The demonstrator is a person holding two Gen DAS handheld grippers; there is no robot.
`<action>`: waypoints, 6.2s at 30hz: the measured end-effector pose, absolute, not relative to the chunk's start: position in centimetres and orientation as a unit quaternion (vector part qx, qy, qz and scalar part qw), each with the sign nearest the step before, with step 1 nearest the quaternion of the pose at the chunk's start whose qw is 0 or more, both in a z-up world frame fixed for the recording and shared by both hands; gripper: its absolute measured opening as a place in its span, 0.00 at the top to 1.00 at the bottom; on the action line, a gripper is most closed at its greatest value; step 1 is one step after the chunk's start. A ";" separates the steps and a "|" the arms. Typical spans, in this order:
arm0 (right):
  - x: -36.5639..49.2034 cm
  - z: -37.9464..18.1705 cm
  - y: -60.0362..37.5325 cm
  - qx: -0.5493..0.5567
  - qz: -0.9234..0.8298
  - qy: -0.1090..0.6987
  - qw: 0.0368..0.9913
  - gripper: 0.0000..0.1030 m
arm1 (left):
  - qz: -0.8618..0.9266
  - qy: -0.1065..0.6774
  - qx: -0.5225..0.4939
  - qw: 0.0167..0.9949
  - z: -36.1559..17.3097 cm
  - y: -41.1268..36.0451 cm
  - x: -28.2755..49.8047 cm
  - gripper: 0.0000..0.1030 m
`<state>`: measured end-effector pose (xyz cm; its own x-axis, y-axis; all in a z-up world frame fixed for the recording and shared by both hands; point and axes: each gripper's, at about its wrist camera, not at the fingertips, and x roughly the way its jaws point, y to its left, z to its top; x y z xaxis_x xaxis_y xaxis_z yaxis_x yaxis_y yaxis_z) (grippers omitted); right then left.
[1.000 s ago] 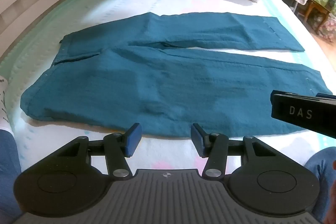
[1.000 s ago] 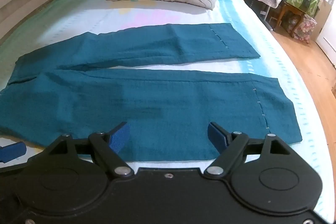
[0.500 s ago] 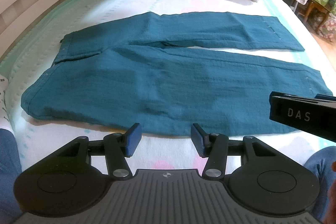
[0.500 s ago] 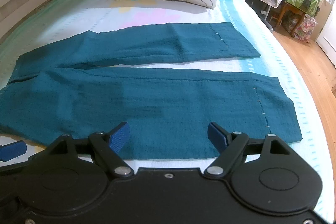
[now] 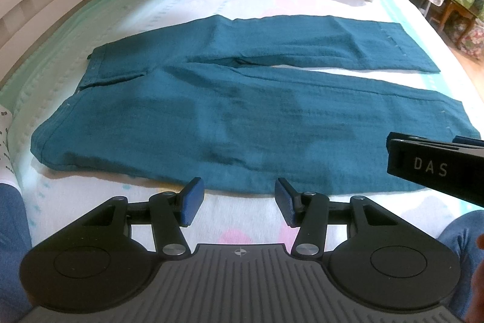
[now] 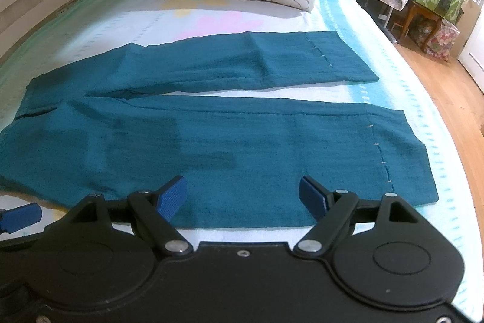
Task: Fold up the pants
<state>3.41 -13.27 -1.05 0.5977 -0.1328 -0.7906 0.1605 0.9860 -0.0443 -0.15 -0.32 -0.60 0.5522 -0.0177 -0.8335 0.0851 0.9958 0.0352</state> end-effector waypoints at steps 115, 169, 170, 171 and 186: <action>49.6 -13.1 -26.8 0.145 -0.211 0.547 0.797 0.52 | -0.026 0.504 0.054 0.862 -11.3 0.8 27.7 0.60; 28.4 -6.7 -31.9 0.235 -0.060 0.456 0.856 0.93 | 0.021 0.493 -0.169 0.853 -2.6 3.1 32.4 0.96; 27.6 -5.8 -31.8 0.236 -0.057 0.449 0.860 0.93 | 0.017 0.484 -0.162 0.860 -1.5 3.2 31.5 0.96; 26.7 -4.8 -31.7 0.237 -0.054 0.442 0.863 0.93 | 0.013 0.478 -0.158 0.864 -0.8 3.3 30.7 0.96; 9.9 -6.3 -27.4 0.259 -0.042 0.513 0.817 0.93 | 0.000 0.475 -0.101 0.874 -1.7 7.9 12.0 0.96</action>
<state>9.94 -27.41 -6.29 0.4702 0.1966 -0.8604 0.3348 0.8623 0.3800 11.99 7.89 -1.69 0.5484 -0.0967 -0.8306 -0.0959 0.9795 -0.1773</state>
